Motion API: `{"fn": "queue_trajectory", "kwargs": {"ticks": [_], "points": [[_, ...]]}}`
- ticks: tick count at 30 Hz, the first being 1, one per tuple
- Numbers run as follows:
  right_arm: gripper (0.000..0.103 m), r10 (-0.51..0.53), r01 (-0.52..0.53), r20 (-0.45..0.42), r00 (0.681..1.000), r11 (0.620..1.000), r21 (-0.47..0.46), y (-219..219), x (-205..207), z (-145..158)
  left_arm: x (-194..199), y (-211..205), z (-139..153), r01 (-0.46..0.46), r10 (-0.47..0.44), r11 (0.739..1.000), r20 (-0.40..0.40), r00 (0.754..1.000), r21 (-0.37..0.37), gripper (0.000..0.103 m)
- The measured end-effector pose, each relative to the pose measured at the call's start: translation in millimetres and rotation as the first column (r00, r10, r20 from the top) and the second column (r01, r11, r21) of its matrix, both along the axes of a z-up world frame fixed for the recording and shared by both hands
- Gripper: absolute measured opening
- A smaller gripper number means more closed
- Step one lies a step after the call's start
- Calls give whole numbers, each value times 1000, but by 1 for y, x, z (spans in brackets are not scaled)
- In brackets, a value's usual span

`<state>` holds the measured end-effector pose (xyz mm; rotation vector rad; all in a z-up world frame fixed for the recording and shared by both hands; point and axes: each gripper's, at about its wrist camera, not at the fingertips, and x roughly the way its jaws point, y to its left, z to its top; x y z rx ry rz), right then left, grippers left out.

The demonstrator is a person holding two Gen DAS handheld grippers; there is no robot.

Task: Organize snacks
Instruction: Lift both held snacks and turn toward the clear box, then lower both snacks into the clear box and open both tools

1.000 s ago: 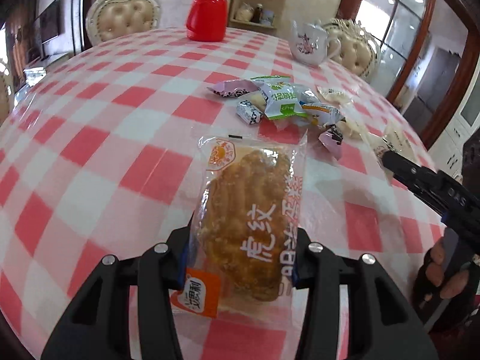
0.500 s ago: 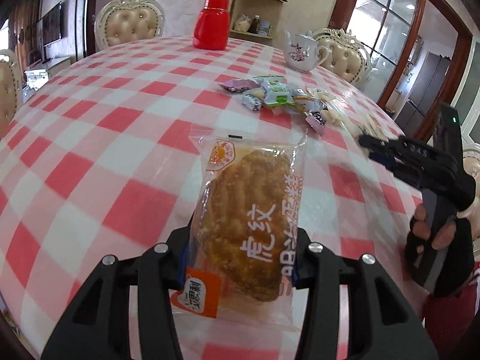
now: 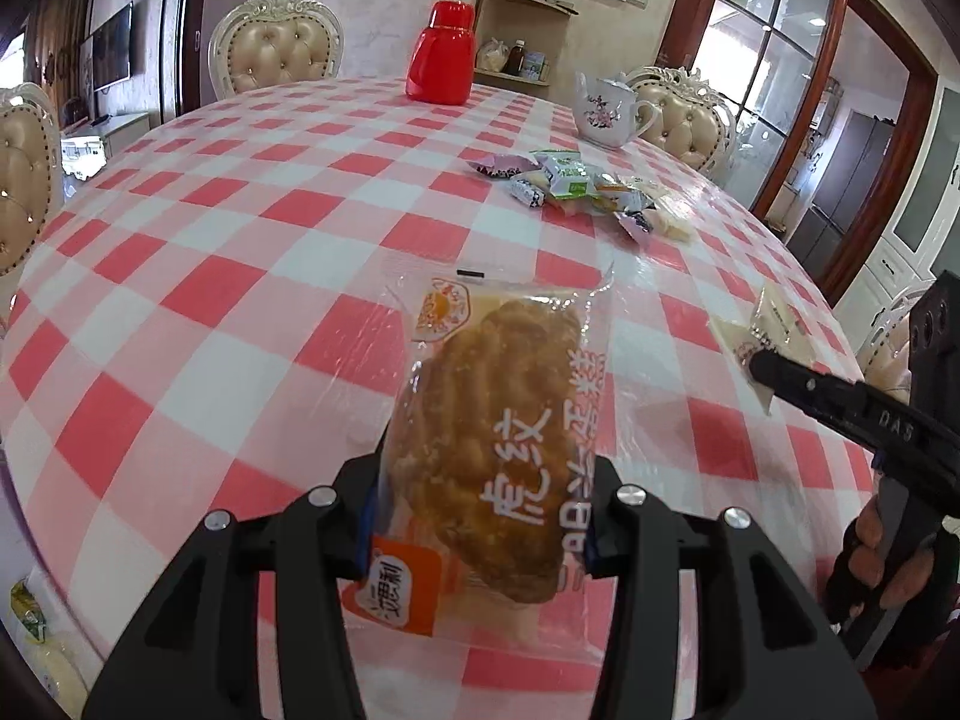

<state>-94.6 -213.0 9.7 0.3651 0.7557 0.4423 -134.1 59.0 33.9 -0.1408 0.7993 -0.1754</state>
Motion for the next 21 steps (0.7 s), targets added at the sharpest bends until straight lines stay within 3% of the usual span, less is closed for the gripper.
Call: {"fn": "queue_trajectory", "kwargs": {"ticks": [11, 21], "points": [[36, 150, -149, 24, 988, 988, -50, 64, -35, 11, -43, 24, 14, -9, 8, 1000, 51, 999, 25, 47], [36, 302, -297, 41, 952, 949, -106, 130, -63, 18, -78, 77, 16, -74, 70, 995, 59, 996, 68, 48]]}}
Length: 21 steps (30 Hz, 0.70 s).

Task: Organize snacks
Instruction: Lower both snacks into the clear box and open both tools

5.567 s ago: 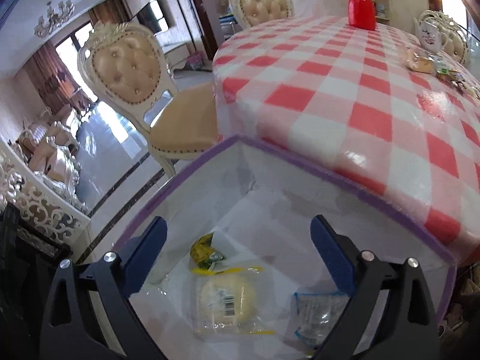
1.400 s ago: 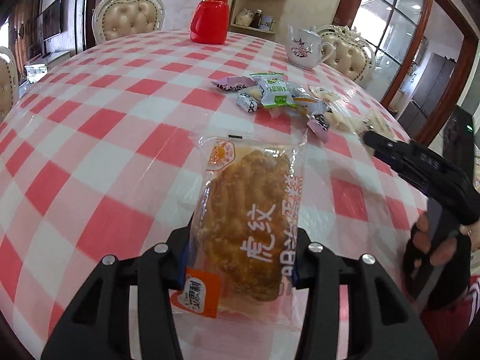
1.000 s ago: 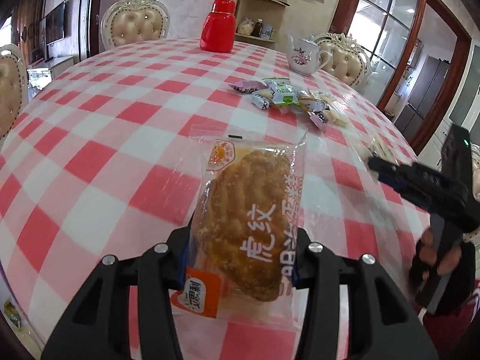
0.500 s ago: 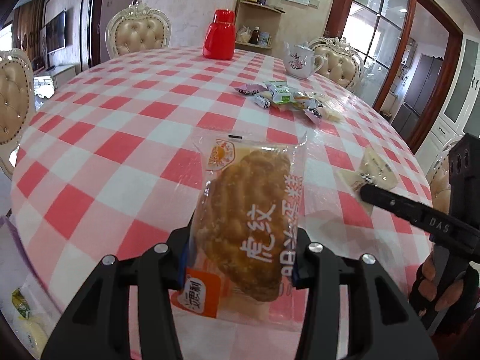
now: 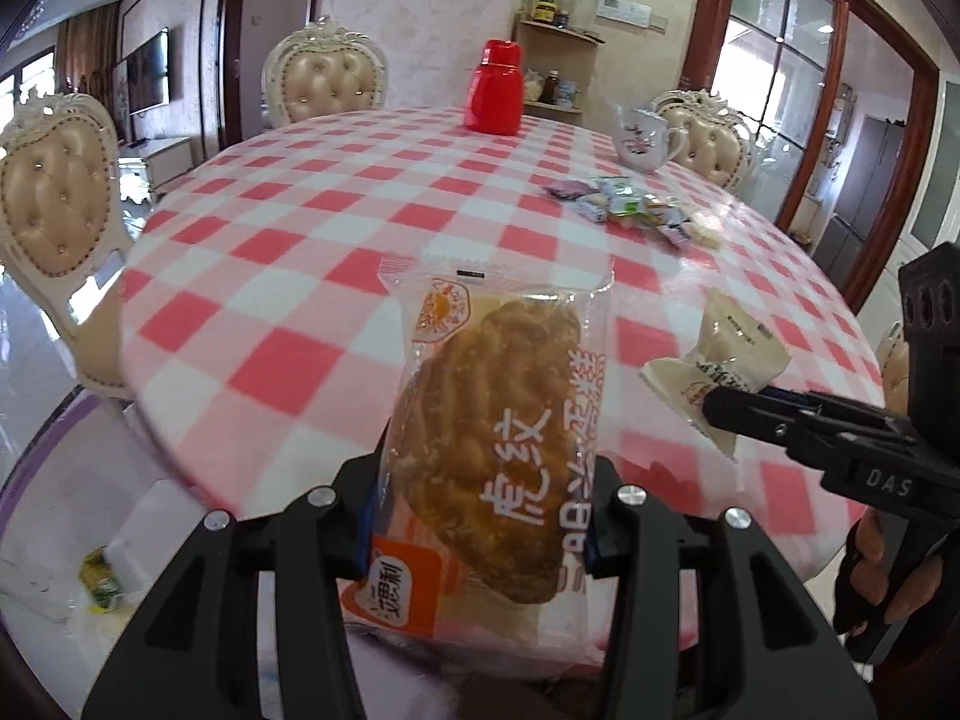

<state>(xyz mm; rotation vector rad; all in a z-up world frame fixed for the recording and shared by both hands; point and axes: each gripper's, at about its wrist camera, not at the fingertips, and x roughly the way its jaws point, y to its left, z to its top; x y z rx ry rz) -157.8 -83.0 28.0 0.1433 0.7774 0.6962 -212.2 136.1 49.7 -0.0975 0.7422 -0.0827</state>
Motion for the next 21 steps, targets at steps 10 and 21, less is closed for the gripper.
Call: {"fn": "queue_trajectory", "kwargs": {"ticks": [10, 21], "points": [[36, 141, -140, 30, 990, 990, -31, 51, -24, 9, -16, 45, -1, -3, 10, 992, -55, 998, 125, 48], [36, 301, -296, 48, 952, 950, -94, 116, -55, 12, -54, 116, -19, -100, 119, 982, -110, 987, 162, 48]]}}
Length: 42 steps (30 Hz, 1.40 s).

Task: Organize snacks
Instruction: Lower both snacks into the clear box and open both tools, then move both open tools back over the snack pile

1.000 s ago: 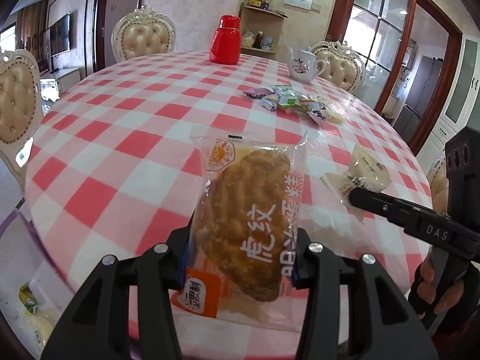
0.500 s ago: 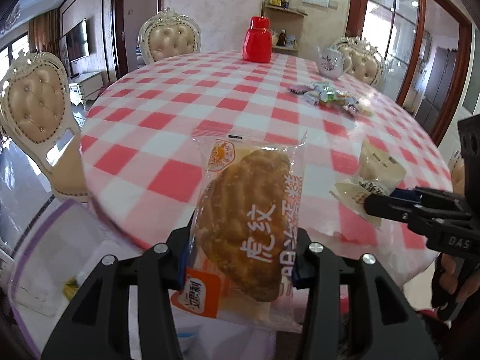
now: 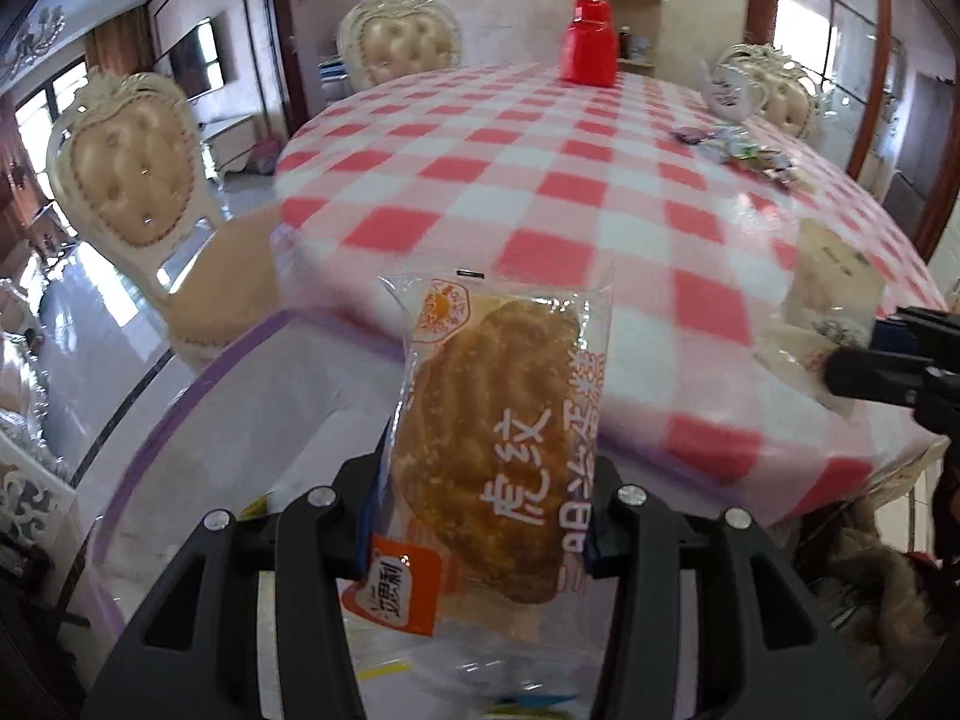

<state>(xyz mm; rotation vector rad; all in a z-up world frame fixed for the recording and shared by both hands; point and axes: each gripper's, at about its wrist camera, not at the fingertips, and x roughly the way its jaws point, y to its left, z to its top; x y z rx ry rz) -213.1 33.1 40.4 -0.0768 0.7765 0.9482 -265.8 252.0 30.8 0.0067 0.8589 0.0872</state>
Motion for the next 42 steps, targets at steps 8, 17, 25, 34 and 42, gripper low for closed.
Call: {"fn": "queue_trajectory", "kwargs": {"ticks": [8, 17, 25, 34, 42], "points": [[36, 219, -215, 30, 975, 972, -97, 67, -45, -11, -6, 39, -13, -30, 46, 990, -109, 993, 141, 50], [71, 274, -266, 58, 960, 958, -109, 70, -57, -12, -10, 53, -9, -123, 155, 964, -121, 981, 235, 85], [81, -32, 32, 27, 999, 999, 18, -10, -2, -1, 4, 21, 10, -137, 148, 964, -32, 988, 226, 94], [87, -391, 386, 79, 917, 920, 63, -125, 45, -1, 89, -83, 54, 14, -7, 996, 85, 996, -87, 101], [87, -655, 657, -60, 754, 751, 62, -251, 120, -15, 199, -198, 28, 63, -40, 967, 97, 994, -247, 101]]}}
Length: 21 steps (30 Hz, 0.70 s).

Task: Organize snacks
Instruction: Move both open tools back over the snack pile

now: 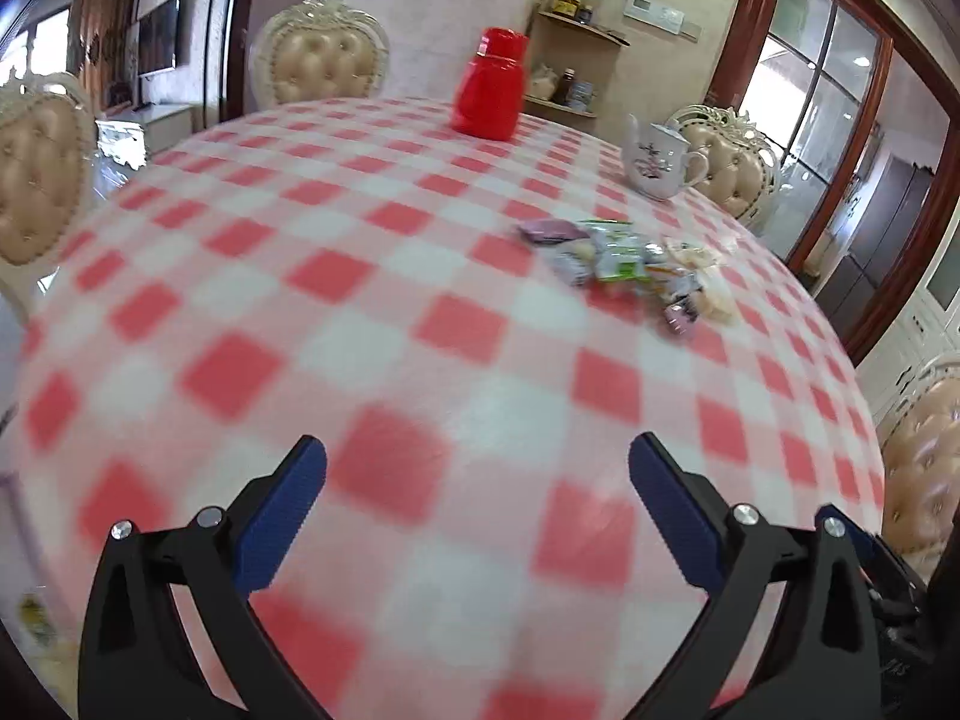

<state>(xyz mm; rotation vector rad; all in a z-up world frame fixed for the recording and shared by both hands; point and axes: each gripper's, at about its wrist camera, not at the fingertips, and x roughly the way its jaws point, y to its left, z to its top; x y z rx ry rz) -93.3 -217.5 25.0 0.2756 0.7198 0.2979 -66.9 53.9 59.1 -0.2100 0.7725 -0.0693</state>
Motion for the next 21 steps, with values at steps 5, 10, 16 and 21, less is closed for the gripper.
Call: {"fn": "queue_trajectory", "kwargs": {"ticks": [5, 10, 16, 21], "points": [[87, -121, 121, -17, 993, 991, 47, -56, 51, 0, 59, -40, -18, -13, 14, 1000, 47, 999, -28, 101], [87, -89, 89, 32, 996, 996, -1, -58, 102, 3, 108, -47, -19, -106, 115, 988, 86, 990, -109, 101], [87, -4, 10, 50, 999, 993, -119, -23, 175, 2, 122, -19, -23, -154, 178, 971, 124, 976, -182, 101], [82, 78, -70, 26, 997, 975, -211, 11, 222, -4, 116, 5, -27, -192, 235, 937, 120, 965, -293, 101]]}}
